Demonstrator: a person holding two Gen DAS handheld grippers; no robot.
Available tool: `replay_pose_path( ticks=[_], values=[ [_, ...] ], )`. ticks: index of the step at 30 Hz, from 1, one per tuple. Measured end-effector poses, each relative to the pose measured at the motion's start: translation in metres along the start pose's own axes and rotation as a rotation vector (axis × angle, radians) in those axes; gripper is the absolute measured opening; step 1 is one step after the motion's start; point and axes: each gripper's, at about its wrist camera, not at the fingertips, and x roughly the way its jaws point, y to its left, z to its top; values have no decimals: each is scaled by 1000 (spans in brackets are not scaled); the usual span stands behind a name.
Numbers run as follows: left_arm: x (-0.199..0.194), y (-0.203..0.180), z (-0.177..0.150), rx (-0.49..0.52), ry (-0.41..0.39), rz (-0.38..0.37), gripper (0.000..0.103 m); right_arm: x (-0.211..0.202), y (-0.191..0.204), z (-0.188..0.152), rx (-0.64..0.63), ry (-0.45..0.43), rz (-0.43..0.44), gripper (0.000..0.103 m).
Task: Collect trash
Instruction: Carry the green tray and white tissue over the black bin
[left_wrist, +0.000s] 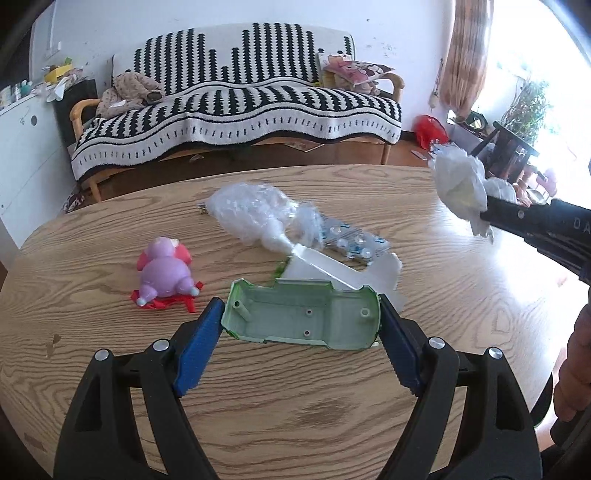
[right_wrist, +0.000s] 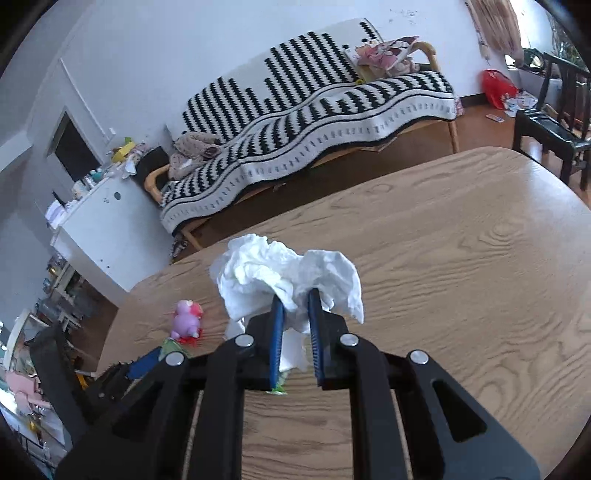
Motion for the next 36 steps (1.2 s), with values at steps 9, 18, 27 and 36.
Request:
replay_pose_path(
  ticks=[9,18,27,36],
  values=[
    [-12,-77,12,48,-24,-151,79,-69,-58,-13,58,-66,-141,14],
    [-26,-220,0,200,-2,-389,79,-196,-171,-64,154,-117,-409,14],
    [-36,-372,-53,401,106,-598,79,-315,-286,-148,335,-146,-611,14],
    [-30,-490,-104,532,247,-712,79,-370,-364,-218,488,-128,-672,14]
  ],
)
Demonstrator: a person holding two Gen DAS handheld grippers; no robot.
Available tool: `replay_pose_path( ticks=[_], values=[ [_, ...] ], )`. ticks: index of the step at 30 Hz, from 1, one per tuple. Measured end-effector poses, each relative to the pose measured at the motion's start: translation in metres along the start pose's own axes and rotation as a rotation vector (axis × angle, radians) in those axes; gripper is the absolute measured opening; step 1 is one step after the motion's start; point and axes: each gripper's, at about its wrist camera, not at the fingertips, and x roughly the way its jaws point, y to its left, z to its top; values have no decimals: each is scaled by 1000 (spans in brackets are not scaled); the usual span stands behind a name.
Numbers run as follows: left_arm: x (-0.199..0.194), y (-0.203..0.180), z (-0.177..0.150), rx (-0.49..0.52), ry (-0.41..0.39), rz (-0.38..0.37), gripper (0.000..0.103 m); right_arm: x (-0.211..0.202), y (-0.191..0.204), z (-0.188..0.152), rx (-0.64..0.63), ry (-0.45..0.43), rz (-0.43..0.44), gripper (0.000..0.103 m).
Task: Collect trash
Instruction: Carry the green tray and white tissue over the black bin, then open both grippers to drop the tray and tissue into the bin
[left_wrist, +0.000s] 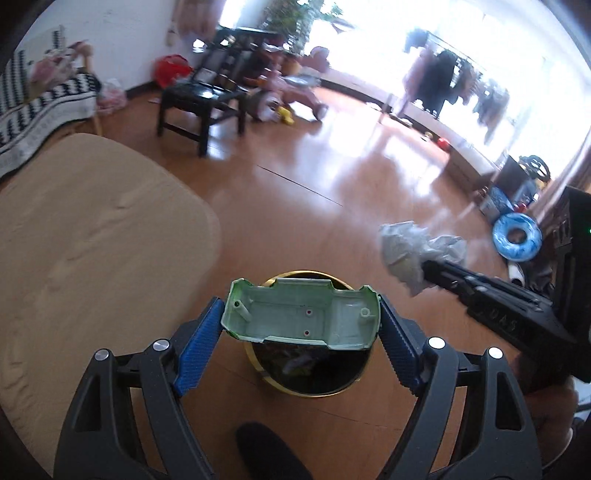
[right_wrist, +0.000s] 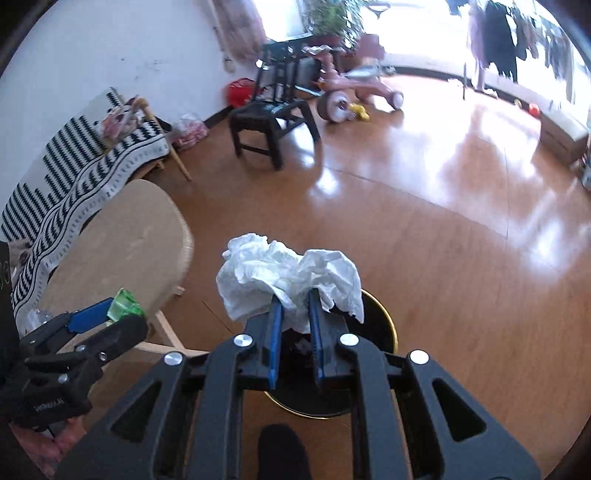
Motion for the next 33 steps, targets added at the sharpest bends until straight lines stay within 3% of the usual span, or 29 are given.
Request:
replay_pose_path(
  ticks=[4,7,15,28,29,30,31,33],
  values=[
    [38,-8,-12,-25,45,-33,79,21,-26,-11,35,52,-10,14],
    [60,-13,-20,26,90,33,79,36,-36,-15,47,81,-6,14],
    [78,-10,-24,36,111,53,79,66,-46,-22,65,132,5,14],
    [94,-13,-27,55,126,15,80,83,-42,-8,48,164,4,15],
    [95,-12,-27,53,130,11,80,85,-42,-7,50,171,6,17],
    [96,-12,-28,52,132,13,81,85,-44,-7,51,175,4,27],
    [95,-13,-29,53,131,14,85,85,-44,-7,50,180,2,47],
    [95,-16,-28,63,124,18,89,82,-44,-6,38,163,-6,63]
  ],
)
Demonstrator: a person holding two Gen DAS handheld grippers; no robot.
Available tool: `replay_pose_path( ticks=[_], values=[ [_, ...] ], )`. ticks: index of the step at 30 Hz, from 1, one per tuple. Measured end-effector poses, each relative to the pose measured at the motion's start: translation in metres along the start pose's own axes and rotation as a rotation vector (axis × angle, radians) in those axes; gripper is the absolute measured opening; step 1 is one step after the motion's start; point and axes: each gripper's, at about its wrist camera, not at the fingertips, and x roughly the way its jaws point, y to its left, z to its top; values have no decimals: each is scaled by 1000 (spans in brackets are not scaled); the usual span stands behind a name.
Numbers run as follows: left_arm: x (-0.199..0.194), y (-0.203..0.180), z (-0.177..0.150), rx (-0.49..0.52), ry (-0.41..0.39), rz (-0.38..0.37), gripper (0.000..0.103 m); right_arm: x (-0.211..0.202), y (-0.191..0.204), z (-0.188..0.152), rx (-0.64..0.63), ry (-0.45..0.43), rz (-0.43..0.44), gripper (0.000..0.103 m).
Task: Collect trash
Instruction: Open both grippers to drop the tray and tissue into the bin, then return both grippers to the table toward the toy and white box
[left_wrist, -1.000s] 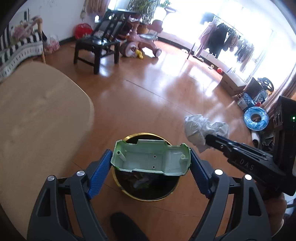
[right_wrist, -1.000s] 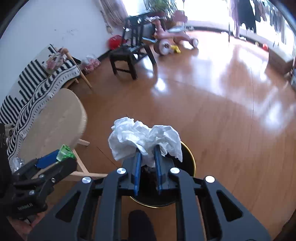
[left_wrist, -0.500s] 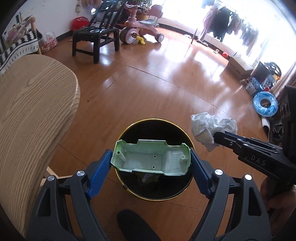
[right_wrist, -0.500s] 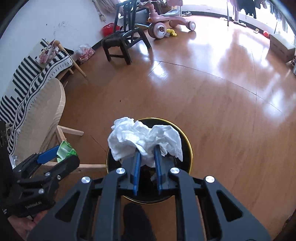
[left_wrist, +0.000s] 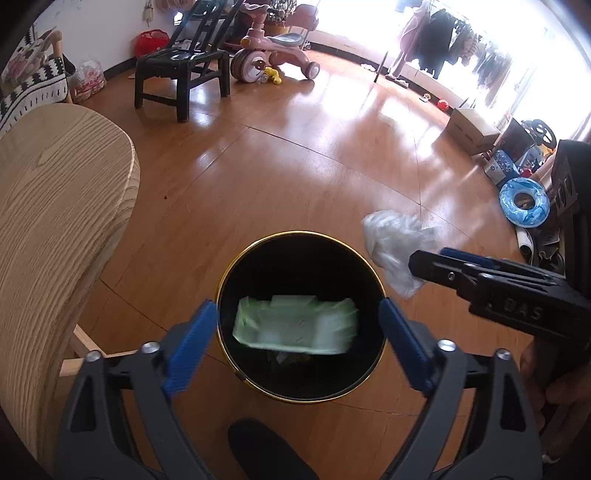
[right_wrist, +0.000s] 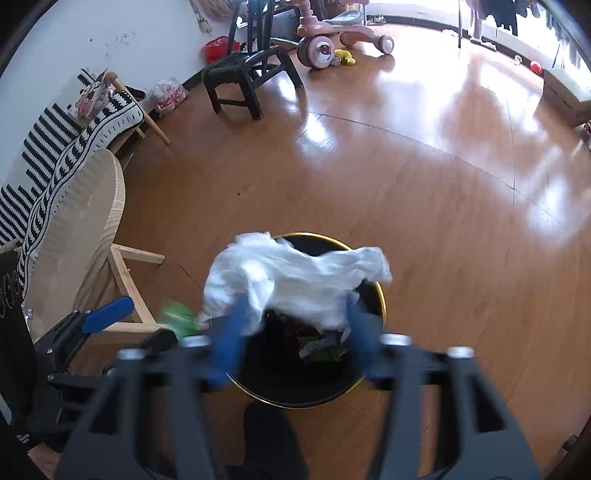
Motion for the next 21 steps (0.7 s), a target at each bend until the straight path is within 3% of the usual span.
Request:
replay_pose_path(
  ticks=[7,13,16,21],
  values=[
    [-10,3,-2,-19,-26,10,91,-11,3,0,-3,-15,4,63],
    [-61,20,0,-81,-124,17,92,-42,25,11,-45,-74,3,63],
    [-100,45,-2,-145,-178,30,92,-59,58,19,-95,-113,27,64],
    [-192,121,-26,-239,-301,123,94,-74,166,24,-233,-147,138,70]
  ],
)
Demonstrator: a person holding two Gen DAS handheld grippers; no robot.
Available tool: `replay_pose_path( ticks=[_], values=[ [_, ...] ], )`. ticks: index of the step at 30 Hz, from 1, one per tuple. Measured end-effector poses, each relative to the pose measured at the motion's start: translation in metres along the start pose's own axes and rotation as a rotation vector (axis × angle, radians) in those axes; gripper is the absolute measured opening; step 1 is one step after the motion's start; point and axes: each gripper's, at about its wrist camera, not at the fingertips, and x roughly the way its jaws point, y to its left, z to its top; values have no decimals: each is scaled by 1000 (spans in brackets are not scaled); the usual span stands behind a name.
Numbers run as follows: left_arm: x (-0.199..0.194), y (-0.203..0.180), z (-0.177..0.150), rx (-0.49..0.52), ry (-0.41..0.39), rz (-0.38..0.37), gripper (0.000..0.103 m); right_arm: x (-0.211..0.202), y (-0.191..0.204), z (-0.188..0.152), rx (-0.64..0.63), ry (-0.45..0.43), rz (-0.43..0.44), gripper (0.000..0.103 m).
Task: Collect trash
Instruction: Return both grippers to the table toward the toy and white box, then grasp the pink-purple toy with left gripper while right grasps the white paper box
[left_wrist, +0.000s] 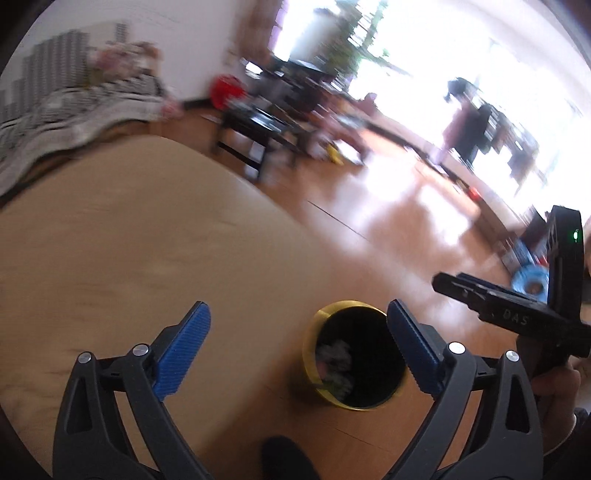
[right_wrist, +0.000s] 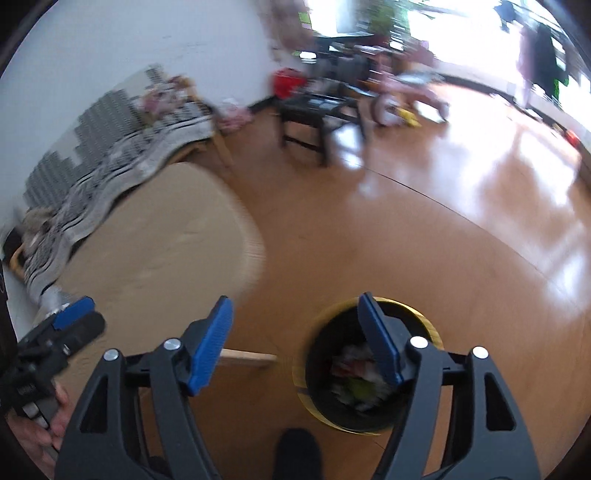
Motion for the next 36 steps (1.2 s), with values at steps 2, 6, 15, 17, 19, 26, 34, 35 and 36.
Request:
replay_pose_path(
  ticks=[2,6,15,17,19,26,34,35,36],
  values=[
    [-36,48,2,-45,-37,99,95,6,44,6,-55,0,48,70],
    [-94,131,-10,-105,-65,287,95,28,160,9,-182,15,172,70],
    [-185,300,-61,-380,-114,496,95,71,402,-29,-477,73,377,70],
    [-194,330,-66,-444,-112,536,95,82,437,-41,-525,86,400,70],
    [-201,354,-71,-448,-111,604,95,92,460,-50,-555,104,417,70],
    [-203,433,-86,-542,-85,682,95,138,504,-87,-651,155,414,70],
    [-173,489,-82,-622,-28,663,95,174,542,-106,-720,184,414,70],
    [-169,491,-82,-619,-16,662,95,178,547,-109,-735,186,409,70],
    [-166,491,-82,-613,-10,662,95,181,550,-111,-744,184,404,70]
  ],
)
